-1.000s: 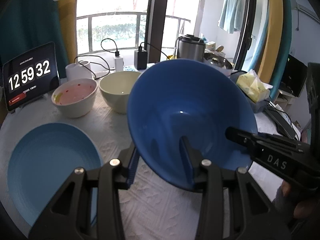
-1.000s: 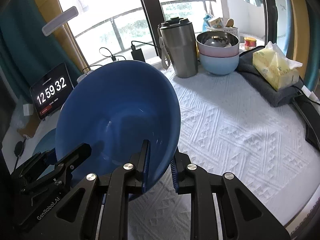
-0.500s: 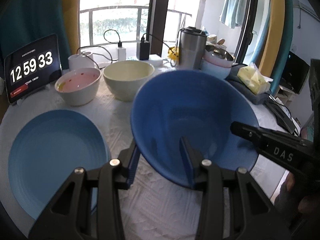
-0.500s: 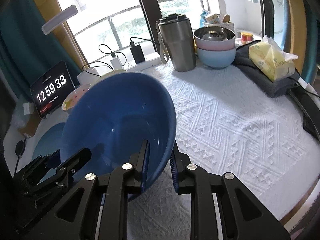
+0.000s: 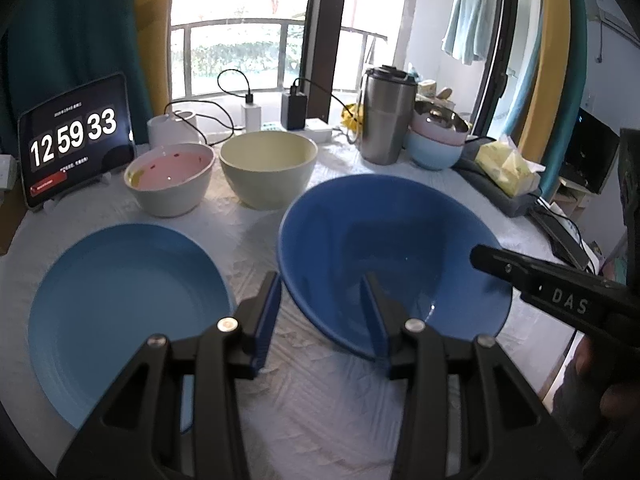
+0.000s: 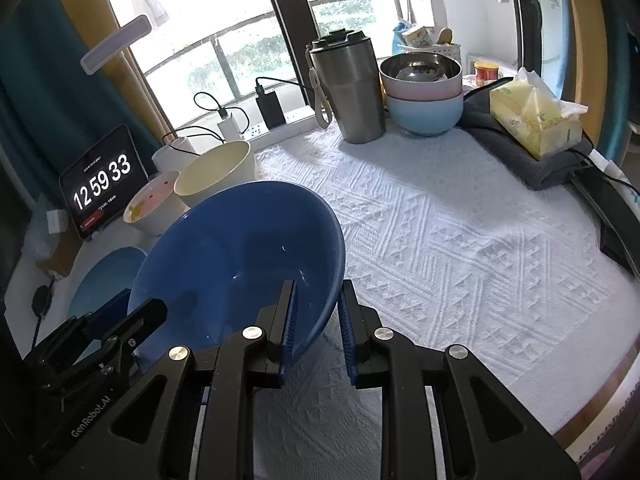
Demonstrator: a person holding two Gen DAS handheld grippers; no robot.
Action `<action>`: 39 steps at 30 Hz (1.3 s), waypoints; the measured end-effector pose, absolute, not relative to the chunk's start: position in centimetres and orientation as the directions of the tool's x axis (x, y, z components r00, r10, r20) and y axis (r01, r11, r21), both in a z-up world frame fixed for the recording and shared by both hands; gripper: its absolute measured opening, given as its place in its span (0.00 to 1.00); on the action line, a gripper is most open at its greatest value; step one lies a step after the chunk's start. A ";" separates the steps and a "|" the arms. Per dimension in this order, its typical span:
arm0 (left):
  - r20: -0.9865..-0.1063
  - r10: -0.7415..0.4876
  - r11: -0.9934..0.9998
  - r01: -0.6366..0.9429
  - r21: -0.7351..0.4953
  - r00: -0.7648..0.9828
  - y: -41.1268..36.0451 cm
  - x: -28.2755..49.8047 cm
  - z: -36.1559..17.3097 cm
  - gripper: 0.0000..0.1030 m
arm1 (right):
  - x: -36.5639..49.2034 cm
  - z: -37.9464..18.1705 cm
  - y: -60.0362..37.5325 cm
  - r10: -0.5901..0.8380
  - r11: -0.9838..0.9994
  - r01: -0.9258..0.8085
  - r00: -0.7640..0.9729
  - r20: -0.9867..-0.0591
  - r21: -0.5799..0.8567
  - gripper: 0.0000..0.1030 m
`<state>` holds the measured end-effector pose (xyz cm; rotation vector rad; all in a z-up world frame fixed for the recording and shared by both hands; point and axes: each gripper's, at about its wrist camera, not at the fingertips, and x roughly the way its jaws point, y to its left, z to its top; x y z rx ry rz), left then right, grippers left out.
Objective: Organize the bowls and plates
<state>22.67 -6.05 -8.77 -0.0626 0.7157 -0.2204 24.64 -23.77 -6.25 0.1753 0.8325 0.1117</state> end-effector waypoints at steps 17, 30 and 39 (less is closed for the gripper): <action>-0.615 -0.201 0.979 0.149 -0.136 0.762 -4.5 22.3 -7.6 0.42 | 24.7 -4.3 -23.8 0.146 0.983 -0.022 0.701 -0.698 0.183 0.21; -0.595 -0.188 0.982 0.136 -0.131 0.781 -3.7 22.8 -6.5 0.43 | 25.1 -3.1 -23.4 0.146 0.984 -0.037 0.720 -0.679 0.173 0.21; -0.580 -0.161 0.987 0.116 -0.115 0.799 -2.9 23.9 -5.5 0.43 | 26.1 -2.3 -22.5 0.165 0.983 -0.066 0.726 -0.668 0.170 0.21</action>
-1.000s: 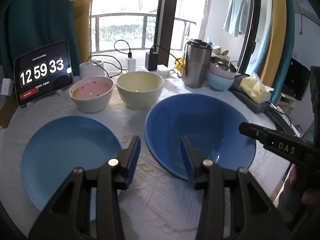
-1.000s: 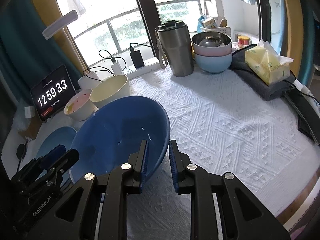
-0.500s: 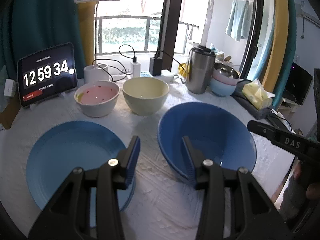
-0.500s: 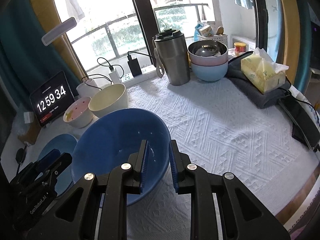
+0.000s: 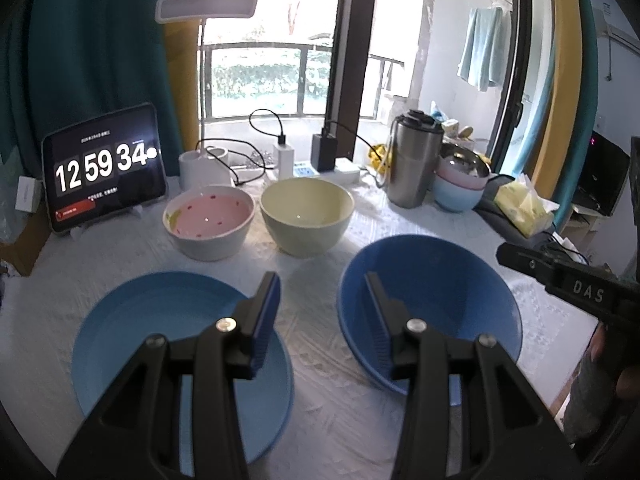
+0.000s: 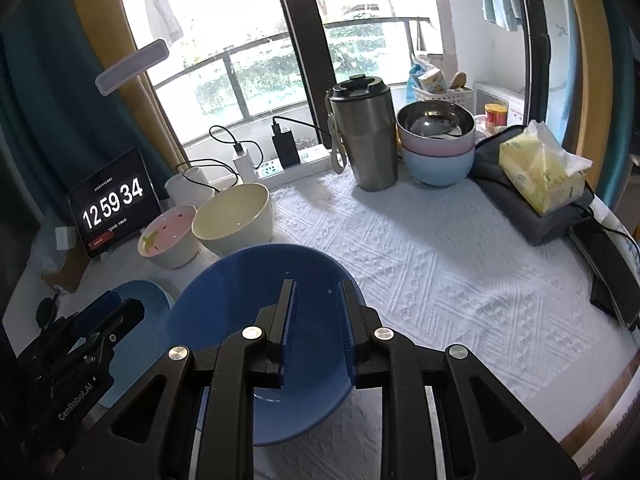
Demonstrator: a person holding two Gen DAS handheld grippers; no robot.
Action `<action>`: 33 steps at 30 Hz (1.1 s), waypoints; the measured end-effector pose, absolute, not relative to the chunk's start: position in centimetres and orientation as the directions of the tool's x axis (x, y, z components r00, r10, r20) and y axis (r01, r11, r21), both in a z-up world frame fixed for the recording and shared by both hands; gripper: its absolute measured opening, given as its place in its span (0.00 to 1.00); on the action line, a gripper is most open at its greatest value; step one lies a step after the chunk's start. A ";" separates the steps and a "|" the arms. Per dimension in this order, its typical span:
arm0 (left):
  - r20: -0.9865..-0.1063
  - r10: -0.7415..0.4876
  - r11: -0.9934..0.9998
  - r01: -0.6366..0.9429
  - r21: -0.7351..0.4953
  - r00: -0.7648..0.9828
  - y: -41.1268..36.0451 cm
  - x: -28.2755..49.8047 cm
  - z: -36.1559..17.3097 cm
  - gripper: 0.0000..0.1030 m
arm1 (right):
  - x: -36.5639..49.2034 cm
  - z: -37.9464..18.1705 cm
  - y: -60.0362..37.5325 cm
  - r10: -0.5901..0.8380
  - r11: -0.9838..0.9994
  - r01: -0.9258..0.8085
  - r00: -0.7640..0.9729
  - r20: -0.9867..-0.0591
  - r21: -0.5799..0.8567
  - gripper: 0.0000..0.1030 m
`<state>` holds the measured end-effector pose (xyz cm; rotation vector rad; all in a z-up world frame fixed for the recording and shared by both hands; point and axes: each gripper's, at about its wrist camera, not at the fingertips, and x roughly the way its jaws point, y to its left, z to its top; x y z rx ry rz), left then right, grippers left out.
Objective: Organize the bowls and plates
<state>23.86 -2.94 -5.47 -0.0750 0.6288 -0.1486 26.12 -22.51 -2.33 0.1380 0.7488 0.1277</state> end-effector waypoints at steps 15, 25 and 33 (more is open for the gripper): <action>-0.572 -0.092 0.996 0.066 -0.067 0.815 -2.9 26.5 -4.6 0.43 | 29.1 -1.1 -20.8 0.224 0.974 -0.193 0.752 -0.620 0.118 0.28; -0.564 -0.063 0.998 0.040 -0.053 0.824 -3.2 28.4 -3.9 0.43 | 32.3 -0.1 -19.7 0.230 0.958 -0.285 0.768 -0.598 0.002 0.29; -0.566 -0.049 0.999 0.031 -0.041 0.823 -3.5 30.2 -3.4 0.43 | 34.7 0.5 -19.6 0.264 0.929 -0.366 0.756 -0.600 -0.053 0.37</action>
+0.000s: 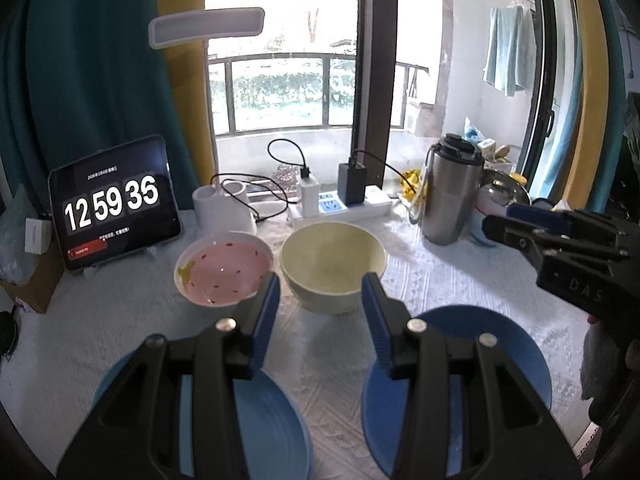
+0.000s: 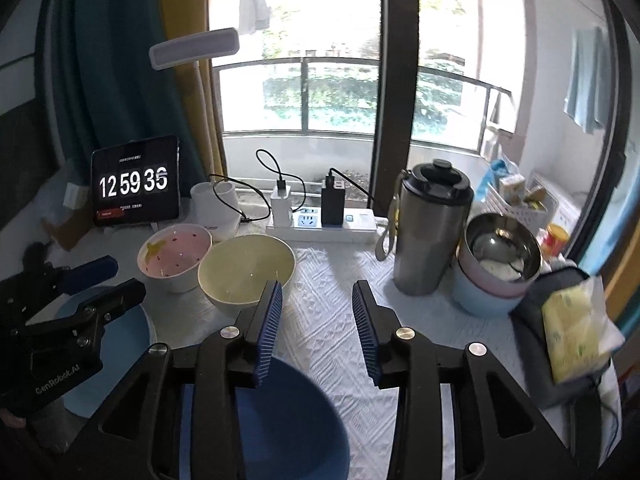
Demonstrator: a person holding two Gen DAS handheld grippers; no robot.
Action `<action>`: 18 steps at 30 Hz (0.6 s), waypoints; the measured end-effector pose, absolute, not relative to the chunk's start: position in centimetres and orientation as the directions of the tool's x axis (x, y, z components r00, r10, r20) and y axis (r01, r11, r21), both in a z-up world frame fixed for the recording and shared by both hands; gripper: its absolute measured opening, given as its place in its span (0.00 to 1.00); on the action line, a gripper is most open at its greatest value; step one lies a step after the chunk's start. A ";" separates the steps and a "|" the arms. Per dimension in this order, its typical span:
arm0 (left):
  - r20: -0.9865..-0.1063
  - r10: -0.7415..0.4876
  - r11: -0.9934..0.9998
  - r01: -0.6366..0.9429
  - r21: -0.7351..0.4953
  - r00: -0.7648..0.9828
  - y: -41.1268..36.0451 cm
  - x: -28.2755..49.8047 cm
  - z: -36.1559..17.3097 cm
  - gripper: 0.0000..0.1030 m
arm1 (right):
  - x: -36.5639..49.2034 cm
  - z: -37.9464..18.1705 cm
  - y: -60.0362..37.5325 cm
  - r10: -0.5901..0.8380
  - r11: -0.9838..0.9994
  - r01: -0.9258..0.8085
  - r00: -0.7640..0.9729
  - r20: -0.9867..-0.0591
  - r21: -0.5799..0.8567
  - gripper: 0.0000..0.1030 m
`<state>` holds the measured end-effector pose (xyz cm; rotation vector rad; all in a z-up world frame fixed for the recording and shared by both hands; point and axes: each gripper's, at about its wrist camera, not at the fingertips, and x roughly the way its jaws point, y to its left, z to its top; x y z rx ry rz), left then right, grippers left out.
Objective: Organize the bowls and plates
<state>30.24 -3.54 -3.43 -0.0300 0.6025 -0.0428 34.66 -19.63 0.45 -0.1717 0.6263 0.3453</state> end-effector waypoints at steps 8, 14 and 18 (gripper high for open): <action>-0.591 -0.051 0.998 0.019 -0.061 0.805 -3.7 32.5 -3.4 0.43 | 37.4 0.9 -19.5 0.308 0.904 -0.425 0.724 -0.617 -0.048 0.37; -0.632 -0.069 0.994 0.002 -0.107 0.772 -3.4 34.6 -4.3 0.44 | 39.9 0.3 -18.9 0.342 0.884 -0.467 0.676 -0.653 -0.020 0.37; -0.654 -0.091 0.990 0.000 -0.138 0.751 -3.3 35.7 -4.9 0.44 | 41.8 -0.4 -18.7 0.354 0.882 -0.471 0.634 -0.687 0.020 0.37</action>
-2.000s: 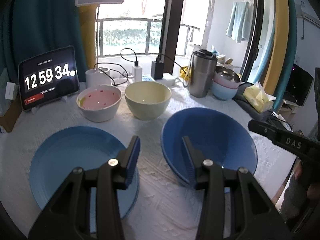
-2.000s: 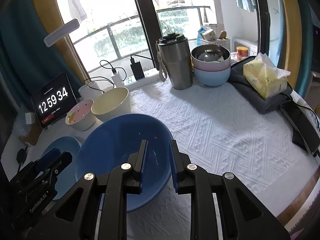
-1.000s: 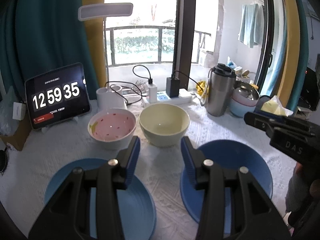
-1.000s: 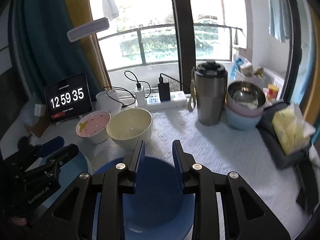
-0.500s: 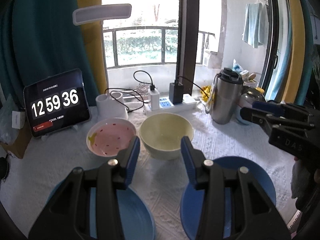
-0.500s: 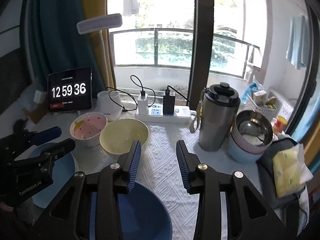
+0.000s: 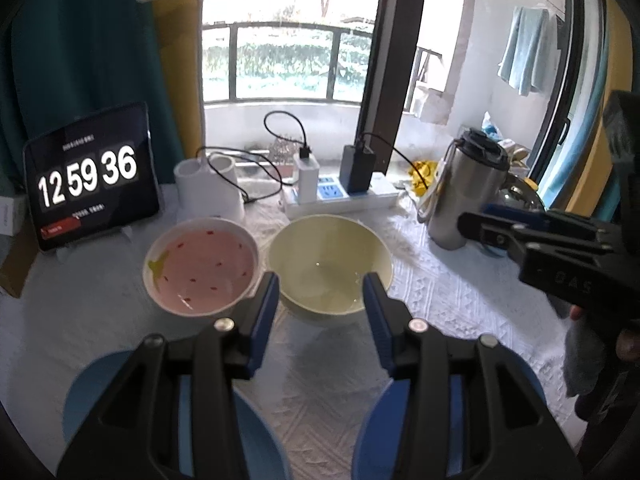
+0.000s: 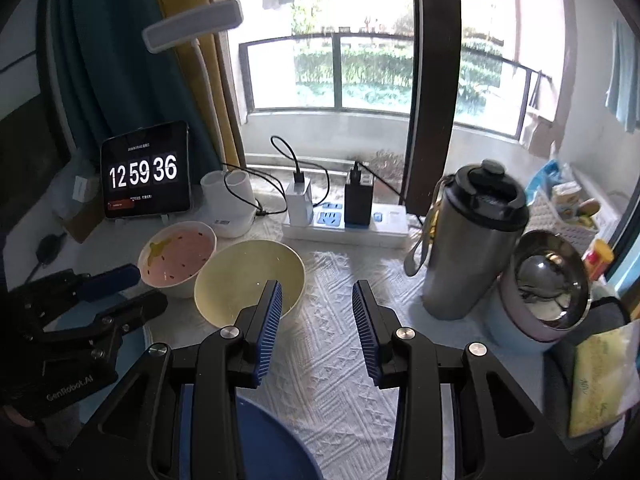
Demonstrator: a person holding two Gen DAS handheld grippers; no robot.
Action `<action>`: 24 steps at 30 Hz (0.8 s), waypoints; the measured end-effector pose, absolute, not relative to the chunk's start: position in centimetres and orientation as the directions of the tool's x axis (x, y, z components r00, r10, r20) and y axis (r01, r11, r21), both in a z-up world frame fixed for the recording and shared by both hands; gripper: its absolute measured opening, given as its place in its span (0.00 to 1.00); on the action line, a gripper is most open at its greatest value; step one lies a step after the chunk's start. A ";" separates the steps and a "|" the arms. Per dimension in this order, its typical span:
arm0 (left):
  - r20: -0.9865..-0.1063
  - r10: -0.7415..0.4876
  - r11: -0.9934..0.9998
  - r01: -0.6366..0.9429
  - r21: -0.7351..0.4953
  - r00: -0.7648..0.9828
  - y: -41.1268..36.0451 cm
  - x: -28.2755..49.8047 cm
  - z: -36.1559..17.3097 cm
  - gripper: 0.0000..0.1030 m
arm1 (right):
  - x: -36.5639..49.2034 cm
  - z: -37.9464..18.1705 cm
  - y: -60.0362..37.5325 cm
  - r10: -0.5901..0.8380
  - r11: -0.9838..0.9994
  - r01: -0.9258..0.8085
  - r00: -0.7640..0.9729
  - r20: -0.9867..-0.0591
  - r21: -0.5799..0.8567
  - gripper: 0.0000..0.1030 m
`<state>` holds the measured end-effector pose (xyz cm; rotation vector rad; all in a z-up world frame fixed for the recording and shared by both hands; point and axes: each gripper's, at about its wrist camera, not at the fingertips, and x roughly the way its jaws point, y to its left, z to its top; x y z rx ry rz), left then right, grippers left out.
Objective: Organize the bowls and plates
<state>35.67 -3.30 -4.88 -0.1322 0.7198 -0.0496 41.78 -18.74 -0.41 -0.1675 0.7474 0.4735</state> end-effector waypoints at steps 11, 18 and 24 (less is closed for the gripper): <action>-0.739 -0.129 0.981 -0.025 -0.195 0.661 -2.6 39.0 -7.6 0.44 | 47.2 -4.2 -18.1 0.372 0.889 -0.429 0.472 -0.799 0.160 0.37; -0.767 -0.144 0.980 -0.019 -0.200 0.625 -2.8 40.2 -9.1 0.44 | 49.2 -6.0 -16.7 0.393 0.859 -0.476 0.375 -0.839 0.189 0.37; -0.761 -0.131 0.983 -0.018 -0.184 0.635 -2.8 40.6 -9.0 0.44 | 50.9 -7.0 -15.5 0.394 0.846 -0.487 0.302 -0.868 0.215 0.37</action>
